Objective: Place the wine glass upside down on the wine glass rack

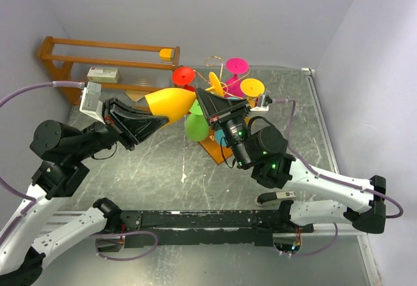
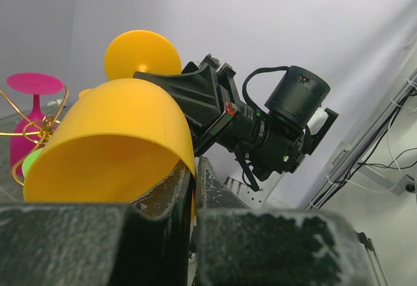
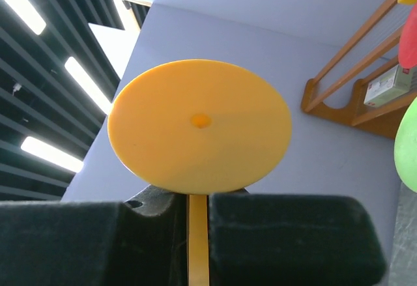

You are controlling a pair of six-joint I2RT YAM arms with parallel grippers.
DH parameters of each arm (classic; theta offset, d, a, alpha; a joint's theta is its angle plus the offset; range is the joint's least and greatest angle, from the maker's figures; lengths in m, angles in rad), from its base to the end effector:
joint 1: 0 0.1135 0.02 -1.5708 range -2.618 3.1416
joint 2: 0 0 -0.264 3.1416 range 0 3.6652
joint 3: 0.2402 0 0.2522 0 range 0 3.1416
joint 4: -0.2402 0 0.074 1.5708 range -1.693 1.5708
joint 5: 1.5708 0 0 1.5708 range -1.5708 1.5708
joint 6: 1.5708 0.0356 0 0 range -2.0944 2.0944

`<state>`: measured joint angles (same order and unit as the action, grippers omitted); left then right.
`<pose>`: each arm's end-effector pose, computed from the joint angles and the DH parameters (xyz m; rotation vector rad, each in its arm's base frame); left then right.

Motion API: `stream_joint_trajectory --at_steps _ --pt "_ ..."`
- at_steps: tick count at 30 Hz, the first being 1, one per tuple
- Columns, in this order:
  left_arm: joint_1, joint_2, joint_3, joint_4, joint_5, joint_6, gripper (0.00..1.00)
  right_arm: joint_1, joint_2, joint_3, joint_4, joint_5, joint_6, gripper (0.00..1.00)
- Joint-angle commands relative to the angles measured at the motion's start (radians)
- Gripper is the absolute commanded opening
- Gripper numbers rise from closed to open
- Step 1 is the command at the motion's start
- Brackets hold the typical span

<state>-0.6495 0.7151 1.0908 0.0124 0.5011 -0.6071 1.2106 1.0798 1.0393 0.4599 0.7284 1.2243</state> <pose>0.0884 -0.0886 0.4721 0.5100 1.2574 -1.3724 0.1049 0.2112 0.4373 0.7463 1.2509 1.6500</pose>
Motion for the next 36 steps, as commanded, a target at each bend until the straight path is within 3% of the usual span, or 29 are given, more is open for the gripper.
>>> stream_joint_trajectory --at_steps 1,7,13,18,26,36 --pt "-0.004 -0.003 0.024 -0.082 0.054 0.029 0.16 0.000 0.004 0.018 0.023 0.000 -0.031 0.00" --pt "-0.005 -0.004 0.051 -0.146 0.026 0.045 0.31 0.000 -0.005 0.008 0.055 -0.020 -0.084 0.00" --pt "-0.004 -0.021 0.065 -0.210 -0.002 0.063 0.57 0.000 -0.025 -0.030 0.092 -0.064 -0.155 0.00" --pt "-0.005 -0.041 0.134 -0.346 -0.051 0.133 0.71 0.000 -0.070 -0.077 0.109 -0.121 -0.255 0.00" --pt "-0.005 -0.061 0.218 -0.465 -0.090 0.144 0.77 0.001 -0.128 -0.060 -0.007 -0.282 -0.432 0.00" --pt "-0.005 -0.033 0.221 -0.460 -0.189 -0.072 0.77 0.000 -0.174 -0.095 -0.180 -0.604 -0.726 0.00"
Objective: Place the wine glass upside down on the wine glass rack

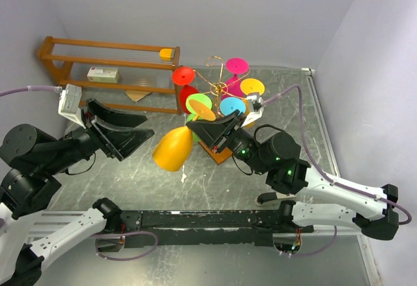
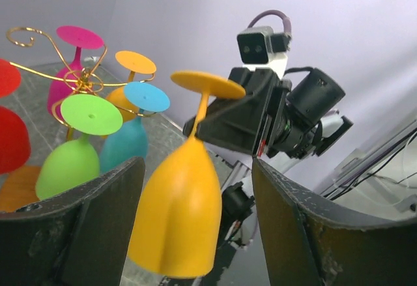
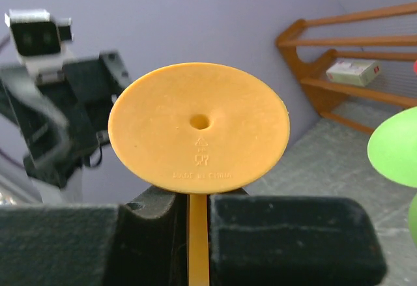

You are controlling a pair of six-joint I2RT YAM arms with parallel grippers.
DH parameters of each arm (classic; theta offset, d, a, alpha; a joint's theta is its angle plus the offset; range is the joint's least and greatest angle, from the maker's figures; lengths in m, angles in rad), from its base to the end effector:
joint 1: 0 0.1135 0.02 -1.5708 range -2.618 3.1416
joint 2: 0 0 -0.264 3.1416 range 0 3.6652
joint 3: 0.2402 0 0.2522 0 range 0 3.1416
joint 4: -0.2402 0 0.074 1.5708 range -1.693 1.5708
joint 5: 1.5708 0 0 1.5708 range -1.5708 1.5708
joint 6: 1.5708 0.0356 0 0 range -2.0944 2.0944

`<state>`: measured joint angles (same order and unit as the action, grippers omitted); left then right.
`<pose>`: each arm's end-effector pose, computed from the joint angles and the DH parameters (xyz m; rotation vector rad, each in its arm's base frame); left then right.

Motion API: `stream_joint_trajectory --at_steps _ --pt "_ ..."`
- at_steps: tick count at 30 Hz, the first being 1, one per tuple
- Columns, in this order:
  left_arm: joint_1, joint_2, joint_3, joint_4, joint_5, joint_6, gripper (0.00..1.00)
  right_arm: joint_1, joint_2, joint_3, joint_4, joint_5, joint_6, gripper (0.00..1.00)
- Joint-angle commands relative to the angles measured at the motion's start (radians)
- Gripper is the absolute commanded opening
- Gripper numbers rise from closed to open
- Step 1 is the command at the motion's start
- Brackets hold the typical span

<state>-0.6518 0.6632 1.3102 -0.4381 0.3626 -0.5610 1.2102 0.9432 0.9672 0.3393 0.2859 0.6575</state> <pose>0.0529 -0.0563 0.4938 0.3956 1.4410 -1.2448 0.0833 0.1925 0.4315 -0.0959 1.3556 1.4369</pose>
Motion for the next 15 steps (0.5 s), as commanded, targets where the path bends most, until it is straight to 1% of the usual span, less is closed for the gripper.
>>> stream_joint_trajectory --at_steps 1,5,11,15 --pt "-0.003 0.022 -0.009 0.004 -0.041 -0.144 0.77 0.001 -0.040 -0.026 -0.076 -0.176 -0.188 0.00" --pt "-0.002 0.031 -0.057 0.058 -0.005 -0.260 0.77 0.008 -0.033 -0.019 -0.149 -0.192 -0.294 0.00" --pt "-0.003 0.045 -0.111 0.091 0.025 -0.364 0.77 0.012 -0.029 -0.040 -0.155 -0.230 -0.389 0.00" --pt "-0.002 0.042 -0.196 0.197 0.100 -0.454 0.77 0.019 -0.018 -0.045 -0.157 -0.263 -0.436 0.00"
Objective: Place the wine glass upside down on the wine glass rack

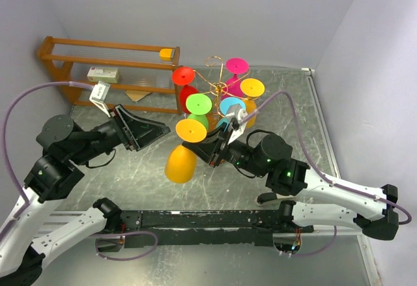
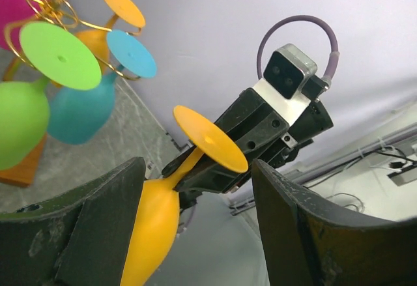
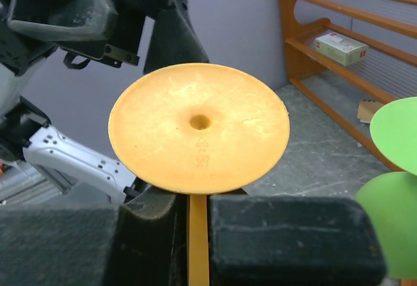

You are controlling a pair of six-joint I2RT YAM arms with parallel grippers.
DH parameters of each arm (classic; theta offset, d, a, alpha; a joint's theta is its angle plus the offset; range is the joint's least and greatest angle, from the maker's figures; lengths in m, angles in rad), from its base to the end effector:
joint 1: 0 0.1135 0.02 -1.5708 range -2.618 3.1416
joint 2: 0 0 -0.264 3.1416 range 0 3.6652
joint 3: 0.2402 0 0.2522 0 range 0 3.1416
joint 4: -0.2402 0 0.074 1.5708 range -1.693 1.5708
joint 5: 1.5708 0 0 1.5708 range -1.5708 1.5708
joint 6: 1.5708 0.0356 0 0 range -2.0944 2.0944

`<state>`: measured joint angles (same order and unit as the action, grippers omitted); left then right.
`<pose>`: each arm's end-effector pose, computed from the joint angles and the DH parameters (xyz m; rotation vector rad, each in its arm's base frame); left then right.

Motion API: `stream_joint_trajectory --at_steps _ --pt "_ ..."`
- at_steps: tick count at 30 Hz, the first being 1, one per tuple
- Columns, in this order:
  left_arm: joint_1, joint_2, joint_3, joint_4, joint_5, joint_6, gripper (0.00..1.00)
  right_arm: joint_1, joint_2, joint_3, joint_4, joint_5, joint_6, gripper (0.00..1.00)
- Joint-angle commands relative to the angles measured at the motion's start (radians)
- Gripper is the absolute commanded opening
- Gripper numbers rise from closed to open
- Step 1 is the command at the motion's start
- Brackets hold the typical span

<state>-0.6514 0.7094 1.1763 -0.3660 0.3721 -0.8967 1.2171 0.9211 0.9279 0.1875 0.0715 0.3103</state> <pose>0.0860 -0.0819 0.4601 0.1384 1.6702 -1.4897 0.0759 0.1983 0.4065 -0.5936 1.3660 1.2129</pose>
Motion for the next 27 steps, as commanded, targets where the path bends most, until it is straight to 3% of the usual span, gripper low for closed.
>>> stream_joint_trajectory --at_steps 1,8,15,27 --pt "-0.003 -0.004 -0.082 0.143 0.106 -0.138 0.77 0.013 0.009 0.000 -0.010 -0.046 -0.100 0.00" --pt "-0.003 0.004 -0.091 0.085 0.098 -0.163 0.72 0.018 0.033 0.022 -0.030 -0.019 -0.141 0.00" --pt "-0.004 0.040 -0.132 0.102 0.258 -0.327 0.62 0.021 0.062 0.056 -0.073 -0.007 -0.199 0.00" --pt "-0.003 0.010 -0.154 0.010 0.149 -0.319 0.46 0.032 0.091 0.067 -0.087 -0.045 -0.262 0.00"
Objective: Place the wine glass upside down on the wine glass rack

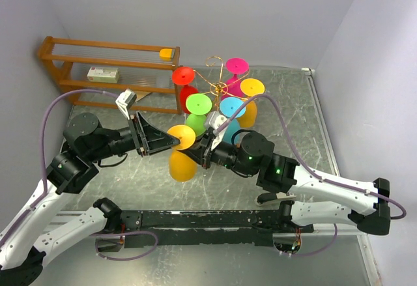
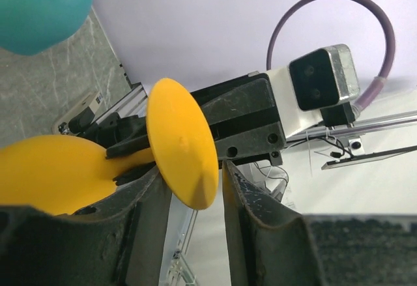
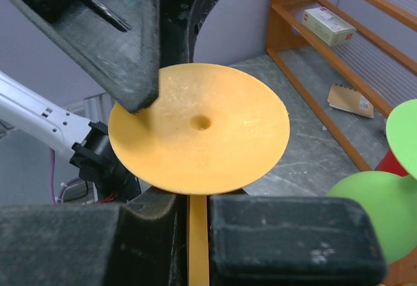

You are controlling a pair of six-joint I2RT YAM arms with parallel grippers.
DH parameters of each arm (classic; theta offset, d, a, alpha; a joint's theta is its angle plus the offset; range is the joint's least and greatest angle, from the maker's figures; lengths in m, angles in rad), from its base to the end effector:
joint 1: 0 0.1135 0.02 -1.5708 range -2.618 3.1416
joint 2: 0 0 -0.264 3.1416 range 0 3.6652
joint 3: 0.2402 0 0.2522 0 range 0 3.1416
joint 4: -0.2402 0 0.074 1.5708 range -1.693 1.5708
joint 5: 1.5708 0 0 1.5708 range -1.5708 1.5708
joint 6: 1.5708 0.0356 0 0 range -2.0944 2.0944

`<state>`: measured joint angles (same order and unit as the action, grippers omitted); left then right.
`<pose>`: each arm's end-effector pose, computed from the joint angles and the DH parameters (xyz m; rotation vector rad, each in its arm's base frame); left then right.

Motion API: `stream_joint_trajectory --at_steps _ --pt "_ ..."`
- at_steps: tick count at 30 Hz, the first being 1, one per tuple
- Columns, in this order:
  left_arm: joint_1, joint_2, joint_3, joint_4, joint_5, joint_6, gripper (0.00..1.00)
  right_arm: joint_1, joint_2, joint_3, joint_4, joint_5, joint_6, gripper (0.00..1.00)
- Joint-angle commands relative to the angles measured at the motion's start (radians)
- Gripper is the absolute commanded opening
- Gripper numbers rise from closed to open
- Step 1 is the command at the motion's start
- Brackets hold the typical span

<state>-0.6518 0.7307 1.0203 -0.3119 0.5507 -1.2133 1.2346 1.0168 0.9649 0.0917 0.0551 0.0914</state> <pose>0.1042 -0.1030 0.4148 -0.0218 1.9486 -1.7915 0.0805 0.2243 0.3896 -0.8368 1.3869 1.0019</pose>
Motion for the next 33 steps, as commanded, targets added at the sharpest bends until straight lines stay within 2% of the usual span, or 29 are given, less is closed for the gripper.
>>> stream_joint_trajectory --at_steps 1,7,9,12,15,21,23,27,33 --pt "-0.003 -0.015 0.003 -0.066 -0.050 0.003 0.45 0.018 -0.008 0.030 0.009 -0.034 -0.049 0.00" --pt "-0.002 -0.040 -0.029 -0.065 -0.103 -0.018 0.39 0.024 -0.015 0.016 0.014 -0.061 -0.079 0.00" --pt "-0.002 -0.047 -0.036 -0.061 -0.115 -0.028 0.31 0.025 -0.013 0.016 0.015 -0.070 -0.085 0.00" --pt "-0.003 -0.055 -0.039 -0.056 -0.129 -0.037 0.09 0.027 -0.008 0.020 0.011 -0.065 -0.071 0.00" --pt "-0.002 -0.061 -0.021 -0.082 -0.156 -0.031 0.07 0.026 -0.006 0.025 -0.006 -0.048 -0.040 0.01" --pt "-0.003 -0.082 0.062 -0.226 -0.317 0.014 0.07 0.027 -0.072 -0.023 0.033 -0.029 0.013 0.49" --pt "-0.003 -0.093 0.104 -0.283 -0.393 0.034 0.07 0.027 -0.115 -0.054 0.055 -0.034 0.029 0.58" --pt "-0.002 -0.091 0.202 -0.367 -0.534 0.092 0.07 0.027 -0.198 -0.091 0.077 -0.038 0.060 0.64" --pt "-0.003 -0.023 0.343 -0.369 -0.632 0.227 0.07 0.027 -0.280 -0.103 0.067 -0.010 0.103 0.65"
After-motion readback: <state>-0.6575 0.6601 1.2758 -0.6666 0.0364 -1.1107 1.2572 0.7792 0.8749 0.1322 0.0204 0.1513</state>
